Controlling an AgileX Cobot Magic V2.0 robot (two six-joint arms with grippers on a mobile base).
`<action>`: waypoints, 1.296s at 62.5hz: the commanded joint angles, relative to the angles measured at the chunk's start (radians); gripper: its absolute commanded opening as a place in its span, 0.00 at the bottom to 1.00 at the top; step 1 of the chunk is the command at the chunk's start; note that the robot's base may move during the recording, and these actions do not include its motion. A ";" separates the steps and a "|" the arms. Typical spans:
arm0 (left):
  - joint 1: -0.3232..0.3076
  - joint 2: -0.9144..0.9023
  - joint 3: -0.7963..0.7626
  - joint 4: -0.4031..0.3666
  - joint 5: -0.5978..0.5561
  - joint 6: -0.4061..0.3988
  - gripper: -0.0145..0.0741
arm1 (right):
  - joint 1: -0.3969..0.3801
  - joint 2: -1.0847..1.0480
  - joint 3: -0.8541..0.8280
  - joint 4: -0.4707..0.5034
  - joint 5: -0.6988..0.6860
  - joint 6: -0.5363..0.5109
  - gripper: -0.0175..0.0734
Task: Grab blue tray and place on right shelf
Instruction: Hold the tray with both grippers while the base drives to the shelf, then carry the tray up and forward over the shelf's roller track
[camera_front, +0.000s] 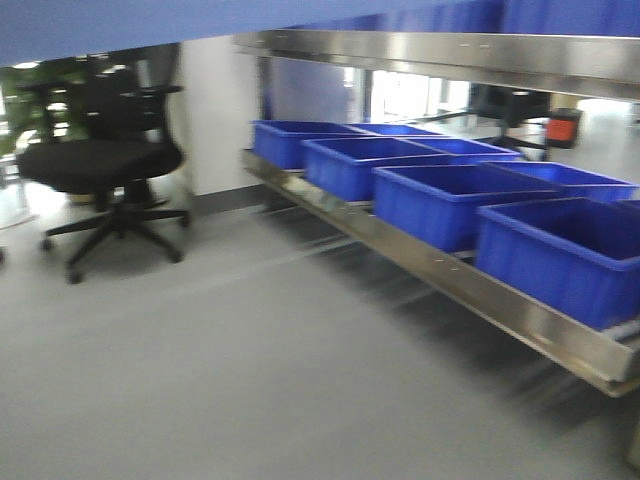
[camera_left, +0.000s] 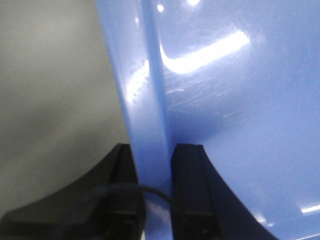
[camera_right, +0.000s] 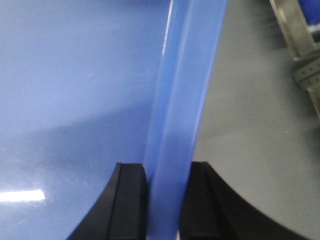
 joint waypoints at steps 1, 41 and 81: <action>-0.021 -0.022 -0.026 -0.069 0.092 0.056 0.11 | 0.007 -0.030 -0.032 0.042 0.026 -0.019 0.25; -0.021 -0.022 -0.026 -0.069 0.092 0.056 0.11 | 0.007 -0.030 -0.032 0.042 0.026 -0.019 0.25; -0.021 -0.022 -0.026 -0.069 0.092 0.056 0.11 | 0.007 -0.030 -0.032 0.042 0.026 -0.019 0.25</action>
